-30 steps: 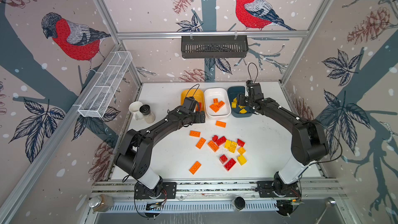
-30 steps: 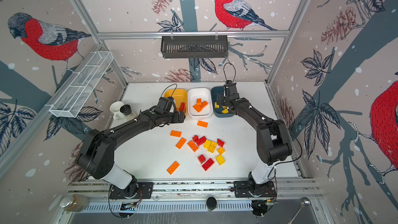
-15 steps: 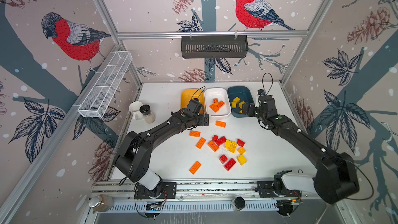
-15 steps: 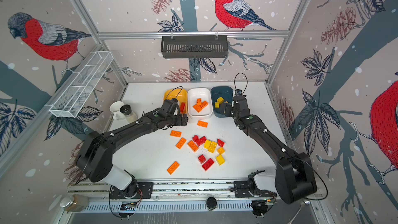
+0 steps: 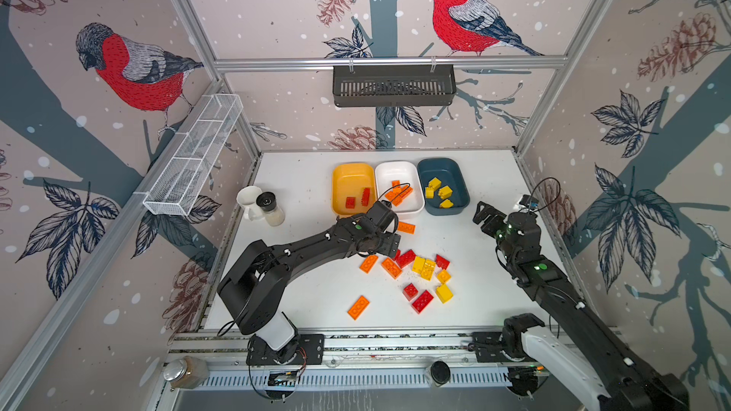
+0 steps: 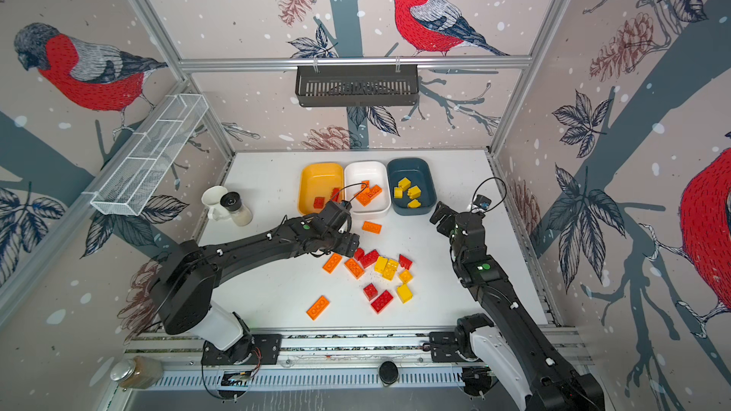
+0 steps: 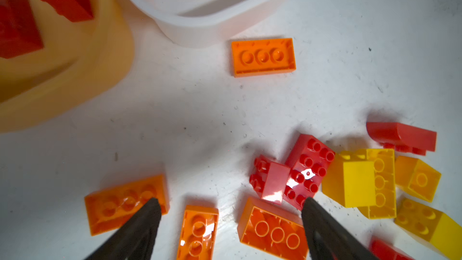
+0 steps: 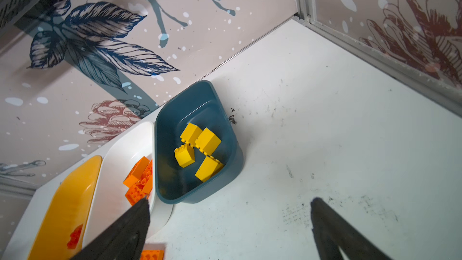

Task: Sort the legos into containers by color
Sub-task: 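Withdraw the right gripper while left gripper grasps another red brick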

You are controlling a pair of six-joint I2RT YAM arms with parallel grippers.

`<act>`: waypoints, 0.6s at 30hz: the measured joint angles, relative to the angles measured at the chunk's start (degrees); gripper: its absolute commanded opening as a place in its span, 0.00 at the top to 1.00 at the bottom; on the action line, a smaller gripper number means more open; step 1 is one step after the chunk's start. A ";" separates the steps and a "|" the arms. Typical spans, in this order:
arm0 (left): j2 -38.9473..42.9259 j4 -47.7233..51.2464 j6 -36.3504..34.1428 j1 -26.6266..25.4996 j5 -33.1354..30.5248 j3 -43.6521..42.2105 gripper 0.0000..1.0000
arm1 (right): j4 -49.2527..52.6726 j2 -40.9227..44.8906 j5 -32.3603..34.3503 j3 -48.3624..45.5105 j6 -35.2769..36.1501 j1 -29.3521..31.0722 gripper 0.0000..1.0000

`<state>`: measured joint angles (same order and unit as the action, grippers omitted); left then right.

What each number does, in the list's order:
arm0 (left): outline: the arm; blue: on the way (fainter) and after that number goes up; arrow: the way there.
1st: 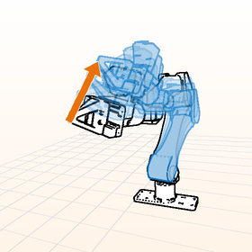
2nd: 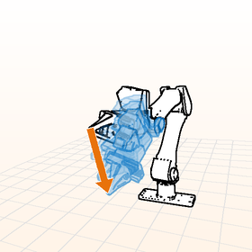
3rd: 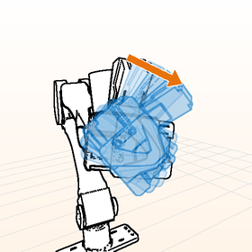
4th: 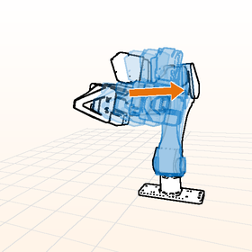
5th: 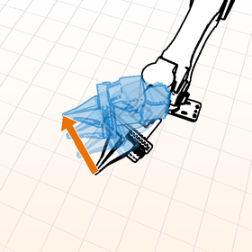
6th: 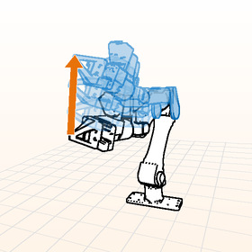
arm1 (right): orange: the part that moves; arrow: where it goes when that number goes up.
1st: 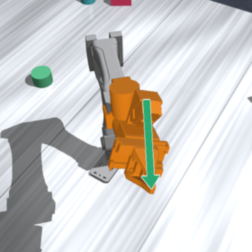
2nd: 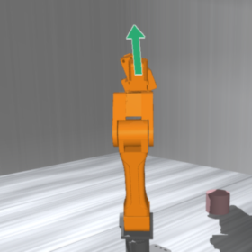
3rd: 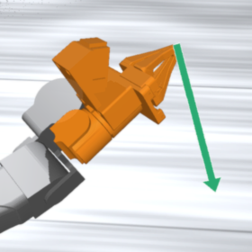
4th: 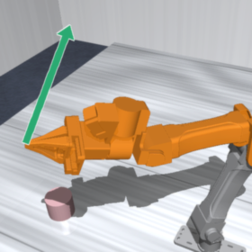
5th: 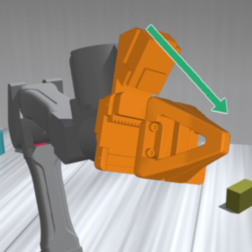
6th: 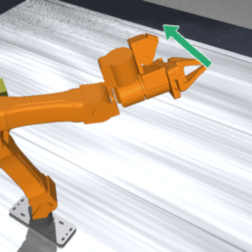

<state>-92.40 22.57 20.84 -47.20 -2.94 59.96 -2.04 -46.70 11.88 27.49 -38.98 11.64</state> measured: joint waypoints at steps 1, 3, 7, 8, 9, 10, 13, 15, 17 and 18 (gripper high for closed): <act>-0.59 0.35 -0.15 -0.63 -0.02 0.17 0.18 | -0.20 -0.15 -1.03 -0.22 -0.44 -0.90 0.01; -1.70 0.81 -0.52 -1.95 0.17 0.50 0.23 | -0.59 -0.66 -2.62 -0.37 -1.73 -1.77 0.01; -4.35 0.79 -1.38 -3.28 1.53 1.68 0.38 | -1.07 -1.79 -5.29 -0.28 -2.89 -2.32 0.00; -4.98 0.63 -1.40 -3.21 1.29 2.01 0.40 | -1.07 -1.97 -5.33 -0.20 -2.89 -2.36 0.01; -5.70 0.52 -1.51 -3.15 1.18 2.38 0.43 | -1.14 -2.14 -5.60 -0.11 -2.89 -2.38 0.00; -6.40 0.42 -1.70 -3.15 0.74 2.78 0.45 | -1.18 -2.21 -6.01 -0.07 -2.91 -2.40 0.01; -8.24 0.33 -1.97 -3.21 0.09 4.15 0.49 | -1.40 -2.23 -6.29 -0.02 -2.97 -2.56 0.01; -9.42 0.00 -2.71 -3.21 -0.02 4.98 0.50 | -1.40 -2.23 -6.71 0.00 -2.97 -2.67 0.00; -10.47 -0.13 -2.82 -3.21 -0.04 5.49 0.51 | -1.38 -2.25 -7.15 0.00 -2.95 -2.69 0.00; -10.97 -0.20 -3.02 -3.21 0.00 5.62 0.52 | -1.38 -2.29 -7.17 0.00 -2.93 -2.71 0.01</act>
<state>-103.37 22.37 17.82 -50.41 -2.94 65.58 -3.42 -48.99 4.71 27.49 -41.91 8.93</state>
